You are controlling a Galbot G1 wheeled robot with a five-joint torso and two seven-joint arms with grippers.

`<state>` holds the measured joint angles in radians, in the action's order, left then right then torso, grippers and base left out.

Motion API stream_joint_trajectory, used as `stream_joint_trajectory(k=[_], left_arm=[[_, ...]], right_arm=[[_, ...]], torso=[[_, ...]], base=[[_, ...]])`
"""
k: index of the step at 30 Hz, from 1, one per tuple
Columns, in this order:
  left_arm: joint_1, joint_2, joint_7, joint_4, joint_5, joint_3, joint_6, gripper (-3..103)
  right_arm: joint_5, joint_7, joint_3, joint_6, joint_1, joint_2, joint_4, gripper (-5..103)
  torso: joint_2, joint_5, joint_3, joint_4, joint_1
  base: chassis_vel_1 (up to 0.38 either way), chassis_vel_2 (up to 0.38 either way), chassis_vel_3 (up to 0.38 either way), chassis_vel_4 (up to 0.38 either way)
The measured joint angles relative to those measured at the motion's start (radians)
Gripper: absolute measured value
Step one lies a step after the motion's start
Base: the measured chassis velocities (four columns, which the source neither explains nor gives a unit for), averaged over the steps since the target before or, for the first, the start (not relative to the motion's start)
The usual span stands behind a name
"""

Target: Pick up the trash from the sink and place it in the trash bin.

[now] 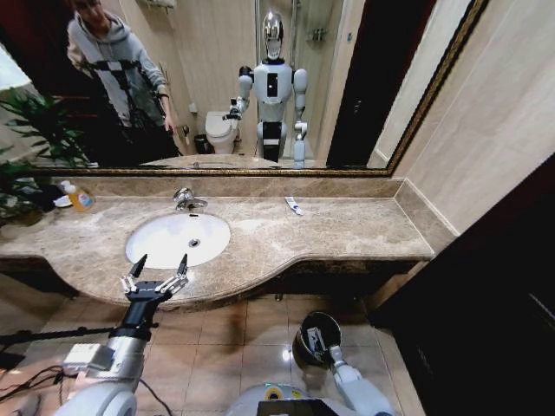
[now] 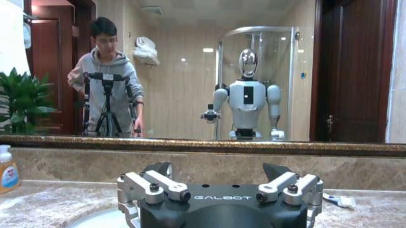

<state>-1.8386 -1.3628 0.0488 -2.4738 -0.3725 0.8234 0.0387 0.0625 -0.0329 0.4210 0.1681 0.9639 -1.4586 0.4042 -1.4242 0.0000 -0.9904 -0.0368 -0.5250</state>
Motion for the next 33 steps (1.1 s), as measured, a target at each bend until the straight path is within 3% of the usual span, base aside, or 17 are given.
stream_joint_trajectory(k=[11,16,18,19,22,33], left_arm=[[0.000,0.000,0.000,0.000,0.000,0.000,0.000,100],[0.000,0.000,0.000,0.000,0.000,0.000,0.000,100],[0.000,0.000,0.000,0.000,0.000,0.000,0.000,100],[0.000,0.000,0.000,0.000,0.000,0.000,0.000,100],[0.000,0.000,0.000,0.000,0.000,0.000,0.000,100],[0.000,0.000,0.000,0.000,0.000,0.000,0.000,100]], right_arm=[[-0.047,0.005,-0.002,-0.007,0.049,0.001,0.108,100],[-0.111,0.017,0.016,0.022,0.168,0.014,0.365,100],[-0.132,0.031,0.038,0.027,0.284,0.018,0.557,100],[-0.132,0.031,0.038,0.027,0.284,0.018,0.557,100],[-0.107,0.054,0.086,0.064,0.405,0.010,0.782,100],[-0.097,0.073,0.141,0.063,0.599,-0.016,1.191,100]], torso=[[0.000,0.0001,0.000,0.0000,0.000],[0.000,0.0000,0.000,-0.0003,0.000],[0.000,0.0001,0.000,0.0001,0.000],[0.000,0.0001,0.000,0.0001,0.000],[0.000,0.0000,0.000,0.0000,0.000],[0.000,0.0000,0.000,0.0000,0.000]], base=[[0.000,0.000,0.000,0.000],[0.000,0.000,0.000,0.000],[0.000,0.000,0.000,0.000],[0.000,0.000,0.000,0.000],[0.000,0.000,0.000,0.000],[0.000,0.000,0.000,0.000]])
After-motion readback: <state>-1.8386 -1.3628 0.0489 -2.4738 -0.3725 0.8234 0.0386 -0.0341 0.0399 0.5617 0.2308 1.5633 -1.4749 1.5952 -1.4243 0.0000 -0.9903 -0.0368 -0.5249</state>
